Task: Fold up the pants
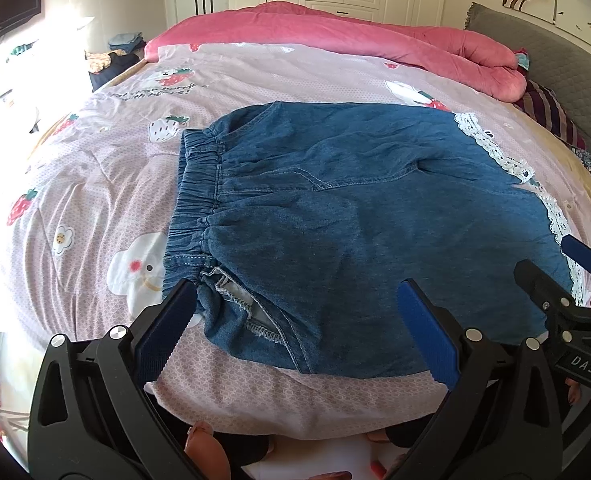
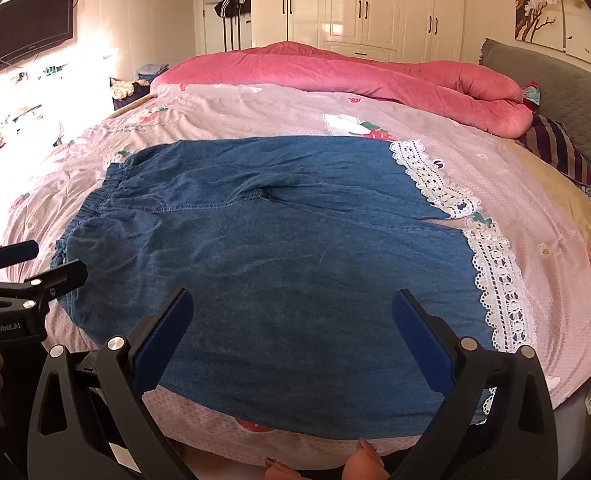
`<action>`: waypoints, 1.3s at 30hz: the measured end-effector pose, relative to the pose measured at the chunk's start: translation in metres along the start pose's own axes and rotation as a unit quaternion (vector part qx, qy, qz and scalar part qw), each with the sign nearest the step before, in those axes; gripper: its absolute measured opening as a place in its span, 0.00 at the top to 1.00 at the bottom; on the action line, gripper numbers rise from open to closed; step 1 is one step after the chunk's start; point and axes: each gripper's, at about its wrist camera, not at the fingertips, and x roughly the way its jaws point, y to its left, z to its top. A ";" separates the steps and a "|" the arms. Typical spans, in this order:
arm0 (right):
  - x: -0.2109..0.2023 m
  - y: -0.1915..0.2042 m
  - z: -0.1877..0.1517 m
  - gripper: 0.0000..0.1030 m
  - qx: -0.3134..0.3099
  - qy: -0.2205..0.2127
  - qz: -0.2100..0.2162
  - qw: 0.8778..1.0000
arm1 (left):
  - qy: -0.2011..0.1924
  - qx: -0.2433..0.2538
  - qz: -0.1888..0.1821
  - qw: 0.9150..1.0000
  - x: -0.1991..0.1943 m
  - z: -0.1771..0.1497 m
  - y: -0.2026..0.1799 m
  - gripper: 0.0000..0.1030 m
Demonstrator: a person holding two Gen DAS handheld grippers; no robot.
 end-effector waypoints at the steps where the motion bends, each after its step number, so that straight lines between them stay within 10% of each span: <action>1: 0.001 0.000 0.000 0.04 0.000 0.001 0.002 1.000 | 0.000 -0.001 -0.001 1.000 0.001 0.000 0.000 0.09; 15: 0.027 0.006 0.005 0.04 -0.008 0.023 0.020 1.000 | 0.013 -0.017 -0.010 1.000 0.017 0.011 0.033 0.09; 27: 0.067 0.001 0.067 0.04 -0.019 0.049 0.088 0.995 | 0.003 -0.018 0.043 0.999 0.066 0.093 0.086 0.09; 36: 0.119 0.012 0.123 0.04 -0.110 0.058 0.091 0.988 | 0.039 0.017 0.010 0.999 0.143 0.140 0.102 0.09; 39: 0.143 0.013 0.140 0.04 -0.120 0.067 0.092 0.986 | 0.045 0.020 -0.026 0.998 0.156 0.147 0.105 0.30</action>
